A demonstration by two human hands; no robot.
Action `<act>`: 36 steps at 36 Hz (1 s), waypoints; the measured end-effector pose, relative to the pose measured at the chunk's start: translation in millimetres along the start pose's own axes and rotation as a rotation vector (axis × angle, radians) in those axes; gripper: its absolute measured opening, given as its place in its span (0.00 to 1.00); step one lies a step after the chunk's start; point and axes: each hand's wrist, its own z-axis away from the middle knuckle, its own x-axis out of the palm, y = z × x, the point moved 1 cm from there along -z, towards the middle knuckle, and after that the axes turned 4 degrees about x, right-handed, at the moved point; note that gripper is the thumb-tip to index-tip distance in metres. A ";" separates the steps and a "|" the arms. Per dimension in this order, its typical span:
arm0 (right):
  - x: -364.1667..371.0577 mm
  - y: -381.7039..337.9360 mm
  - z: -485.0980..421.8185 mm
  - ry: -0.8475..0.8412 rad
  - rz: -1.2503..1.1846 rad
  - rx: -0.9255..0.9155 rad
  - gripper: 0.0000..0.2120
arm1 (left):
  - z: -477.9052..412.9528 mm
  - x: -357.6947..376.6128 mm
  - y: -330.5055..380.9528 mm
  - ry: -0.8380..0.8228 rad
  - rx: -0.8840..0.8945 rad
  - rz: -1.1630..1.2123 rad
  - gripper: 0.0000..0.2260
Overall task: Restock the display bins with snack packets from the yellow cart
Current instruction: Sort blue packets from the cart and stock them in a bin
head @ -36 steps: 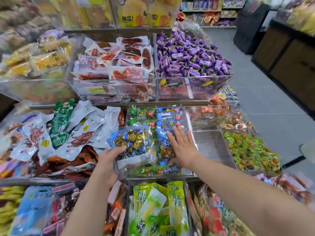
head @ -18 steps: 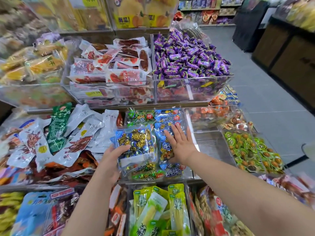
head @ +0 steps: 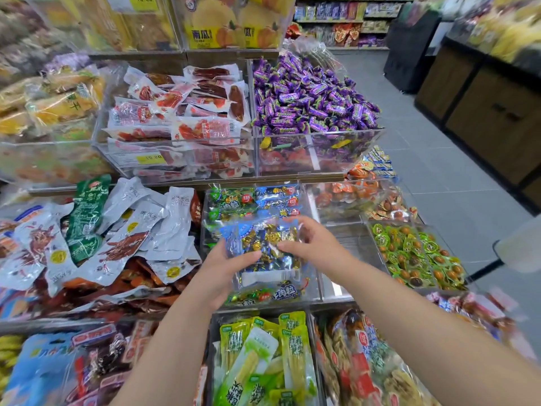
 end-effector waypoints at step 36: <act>4.3 -27.7 40.2 0.066 0.913 -0.421 0.42 | -5.1 -2.0 20.1 0.016 0.075 -0.297 0.56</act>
